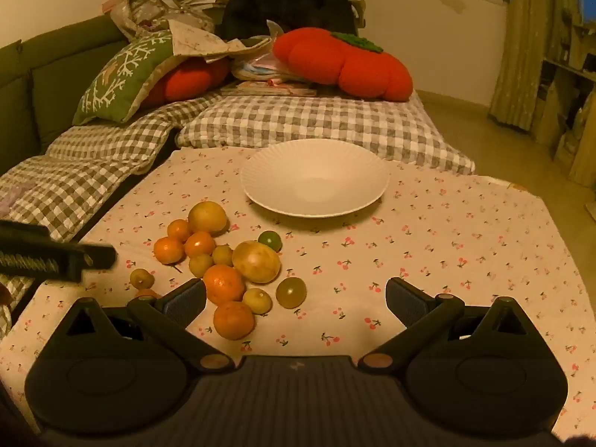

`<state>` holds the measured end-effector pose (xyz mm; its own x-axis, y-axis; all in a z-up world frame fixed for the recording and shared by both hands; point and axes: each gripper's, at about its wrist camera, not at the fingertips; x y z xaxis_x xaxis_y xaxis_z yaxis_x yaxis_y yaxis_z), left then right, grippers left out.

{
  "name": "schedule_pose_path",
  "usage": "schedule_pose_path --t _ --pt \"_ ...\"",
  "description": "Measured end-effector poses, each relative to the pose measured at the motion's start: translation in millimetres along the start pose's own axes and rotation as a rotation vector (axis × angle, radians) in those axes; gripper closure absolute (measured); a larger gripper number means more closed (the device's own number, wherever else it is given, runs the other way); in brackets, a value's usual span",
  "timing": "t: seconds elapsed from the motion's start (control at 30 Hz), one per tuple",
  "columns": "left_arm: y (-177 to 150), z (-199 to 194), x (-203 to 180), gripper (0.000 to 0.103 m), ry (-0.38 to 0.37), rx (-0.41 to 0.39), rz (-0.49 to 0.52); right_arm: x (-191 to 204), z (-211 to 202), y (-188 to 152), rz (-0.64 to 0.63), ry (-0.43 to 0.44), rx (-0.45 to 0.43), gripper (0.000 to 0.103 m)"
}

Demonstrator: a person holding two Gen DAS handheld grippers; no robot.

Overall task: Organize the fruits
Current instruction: 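Reach the left gripper down and grasp a round yellow-brown fruit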

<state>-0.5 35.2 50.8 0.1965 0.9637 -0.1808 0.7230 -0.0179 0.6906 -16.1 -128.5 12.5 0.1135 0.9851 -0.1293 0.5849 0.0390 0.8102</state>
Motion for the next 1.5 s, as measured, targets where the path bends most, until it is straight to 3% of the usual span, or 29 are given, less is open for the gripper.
schedule_pose_path --t 0.2,0.33,0.47,0.57,0.67,0.83,1.03,1.2,1.4,1.5 --pt "20 -10 18 0.010 -0.014 -0.034 -0.065 7 0 4 -0.014 0.046 -0.008 0.000" --pt "27 -2 9 0.010 -0.036 -0.016 -0.023 10 7 9 -0.020 0.071 -0.026 0.000" --pt "36 9 8 0.010 -0.049 -0.001 0.003 5 11 16 0.050 0.127 -0.046 0.000" --pt "44 21 4 0.010 -0.051 0.025 0.039 3 18 24 0.092 0.159 -0.002 0.000" --pt "48 34 2 0.010 -0.079 0.060 0.041 -5 30 37 0.162 0.233 0.132 0.000" --pt "56 62 0 0.010 -0.094 0.117 0.051 -2 47 52 0.144 0.229 0.206 0.000" --pt "68 99 11 0.011 -0.037 0.130 0.052 6 79 52 0.108 0.245 0.380 0.003" --pt "71 126 13 0.013 -0.068 0.173 0.043 11 96 53 0.077 0.252 0.392 0.006" --pt "73 144 11 0.014 -0.054 0.184 0.055 14 109 53 0.081 0.297 0.367 0.011" --pt "75 155 14 0.019 -0.043 0.204 0.044 18 116 52 0.068 0.296 0.383 0.017"
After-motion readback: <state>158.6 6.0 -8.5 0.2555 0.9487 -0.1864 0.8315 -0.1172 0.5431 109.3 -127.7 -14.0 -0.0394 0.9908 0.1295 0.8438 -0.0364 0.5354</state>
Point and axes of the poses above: each gripper's, at about its wrist camera, not at the fingertips, and z roughly the way its jaws point, x to its left, y to its top, and after that the axes turned 14 degrees about -y, right-handed
